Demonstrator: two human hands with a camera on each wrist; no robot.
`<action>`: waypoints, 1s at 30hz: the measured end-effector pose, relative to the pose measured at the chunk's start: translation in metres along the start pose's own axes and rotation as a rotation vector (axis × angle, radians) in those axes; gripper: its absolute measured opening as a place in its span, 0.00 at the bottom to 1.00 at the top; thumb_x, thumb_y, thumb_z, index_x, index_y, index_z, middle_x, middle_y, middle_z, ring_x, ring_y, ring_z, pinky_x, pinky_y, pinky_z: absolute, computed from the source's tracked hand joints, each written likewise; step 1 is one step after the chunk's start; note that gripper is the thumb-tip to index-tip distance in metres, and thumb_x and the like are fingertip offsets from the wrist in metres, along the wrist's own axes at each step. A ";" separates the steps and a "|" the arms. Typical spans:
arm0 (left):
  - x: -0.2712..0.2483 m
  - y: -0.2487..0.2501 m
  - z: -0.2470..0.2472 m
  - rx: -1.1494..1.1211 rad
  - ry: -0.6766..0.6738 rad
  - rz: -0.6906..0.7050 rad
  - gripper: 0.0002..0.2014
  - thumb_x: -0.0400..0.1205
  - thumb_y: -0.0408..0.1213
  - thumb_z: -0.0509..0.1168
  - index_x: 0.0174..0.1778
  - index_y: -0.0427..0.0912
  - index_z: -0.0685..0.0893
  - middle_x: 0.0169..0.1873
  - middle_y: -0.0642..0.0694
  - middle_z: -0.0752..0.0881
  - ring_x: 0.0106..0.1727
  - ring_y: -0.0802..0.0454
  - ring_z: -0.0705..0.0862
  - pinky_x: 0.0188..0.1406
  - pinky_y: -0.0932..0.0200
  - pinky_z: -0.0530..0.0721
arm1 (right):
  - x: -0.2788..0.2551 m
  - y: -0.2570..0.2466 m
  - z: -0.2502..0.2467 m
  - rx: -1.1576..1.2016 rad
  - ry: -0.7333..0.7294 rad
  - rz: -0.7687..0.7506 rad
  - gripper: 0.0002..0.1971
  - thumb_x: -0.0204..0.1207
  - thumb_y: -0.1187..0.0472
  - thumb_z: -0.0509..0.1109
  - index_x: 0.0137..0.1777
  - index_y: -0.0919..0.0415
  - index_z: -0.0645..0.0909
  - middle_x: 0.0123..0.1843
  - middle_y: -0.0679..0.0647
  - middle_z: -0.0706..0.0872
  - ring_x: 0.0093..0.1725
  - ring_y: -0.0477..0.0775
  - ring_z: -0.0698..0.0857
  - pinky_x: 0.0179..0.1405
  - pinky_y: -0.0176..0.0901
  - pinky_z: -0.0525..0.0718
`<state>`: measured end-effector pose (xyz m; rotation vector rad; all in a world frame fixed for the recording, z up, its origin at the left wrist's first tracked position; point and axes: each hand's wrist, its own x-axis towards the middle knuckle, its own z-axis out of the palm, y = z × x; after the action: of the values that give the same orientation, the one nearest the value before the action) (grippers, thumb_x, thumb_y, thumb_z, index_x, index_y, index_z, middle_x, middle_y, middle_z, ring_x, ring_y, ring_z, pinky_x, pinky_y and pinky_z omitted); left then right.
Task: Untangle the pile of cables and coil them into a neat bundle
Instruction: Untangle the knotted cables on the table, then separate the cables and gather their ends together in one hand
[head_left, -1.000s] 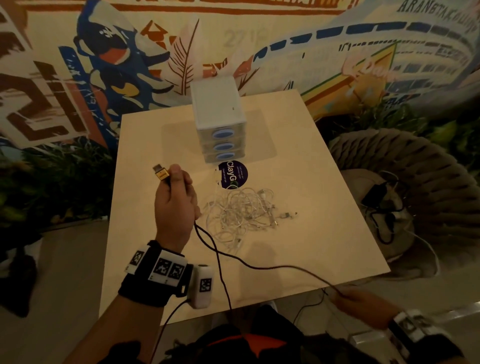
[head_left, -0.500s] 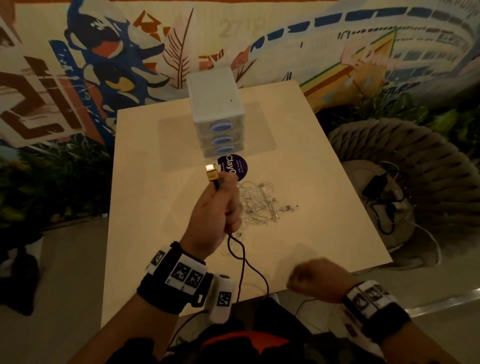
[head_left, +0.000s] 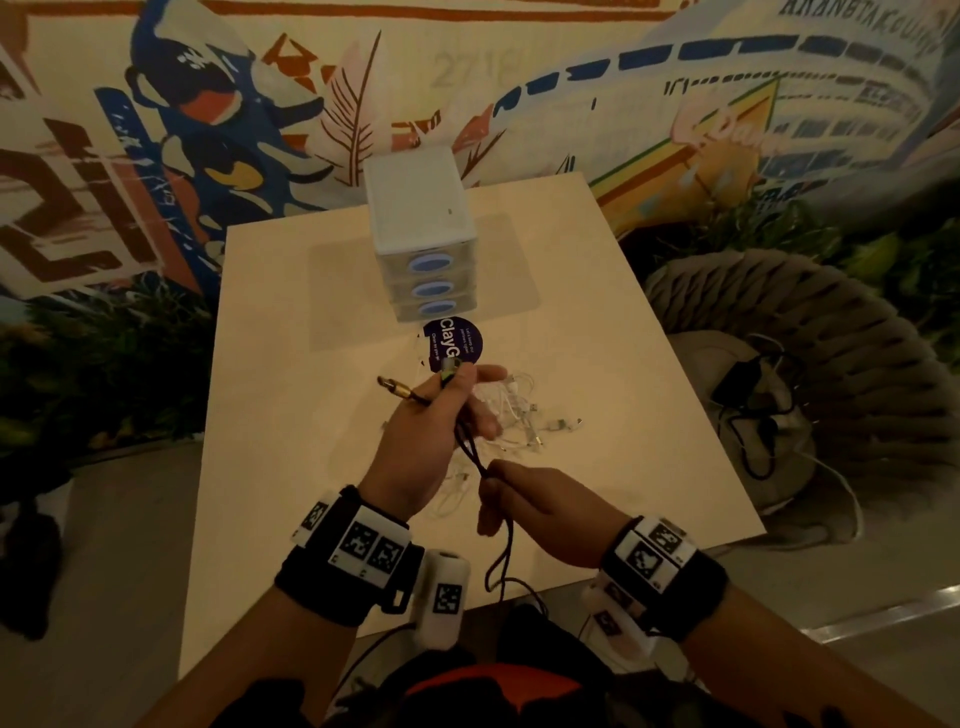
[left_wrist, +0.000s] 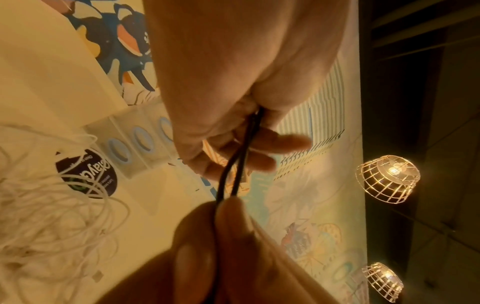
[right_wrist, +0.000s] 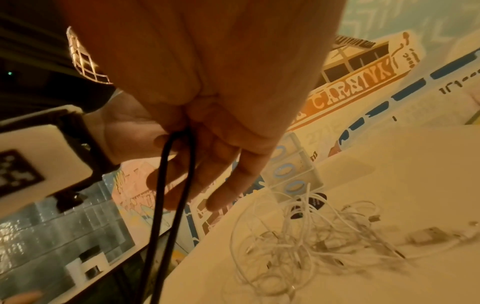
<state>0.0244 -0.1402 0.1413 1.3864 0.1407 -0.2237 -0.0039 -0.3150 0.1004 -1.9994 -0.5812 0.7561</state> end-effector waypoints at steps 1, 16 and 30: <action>-0.001 -0.001 0.000 -0.006 0.012 -0.035 0.19 0.93 0.44 0.55 0.56 0.37 0.89 0.23 0.43 0.78 0.30 0.45 0.81 0.46 0.46 0.84 | -0.003 0.004 0.001 -0.020 -0.004 -0.003 0.14 0.92 0.48 0.53 0.59 0.50 0.80 0.51 0.43 0.92 0.51 0.41 0.89 0.59 0.50 0.85; -0.015 -0.014 0.019 0.166 -0.320 -0.218 0.17 0.86 0.44 0.64 0.69 0.44 0.79 0.27 0.50 0.64 0.27 0.54 0.61 0.28 0.60 0.69 | -0.003 -0.007 -0.077 0.039 0.394 -0.203 0.09 0.77 0.49 0.77 0.57 0.40 0.89 0.49 0.40 0.86 0.48 0.48 0.84 0.45 0.41 0.80; -0.016 -0.011 0.029 0.417 -0.370 -0.288 0.14 0.92 0.40 0.59 0.43 0.51 0.87 0.26 0.49 0.72 0.27 0.54 0.71 0.37 0.49 0.79 | 0.003 -0.029 -0.078 0.084 0.138 -0.220 0.24 0.84 0.54 0.72 0.76 0.39 0.70 0.65 0.43 0.88 0.56 0.44 0.89 0.42 0.37 0.87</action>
<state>0.0052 -0.1695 0.1393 1.7088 -0.0184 -0.7794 0.0498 -0.3437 0.1568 -1.8568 -0.6635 0.4974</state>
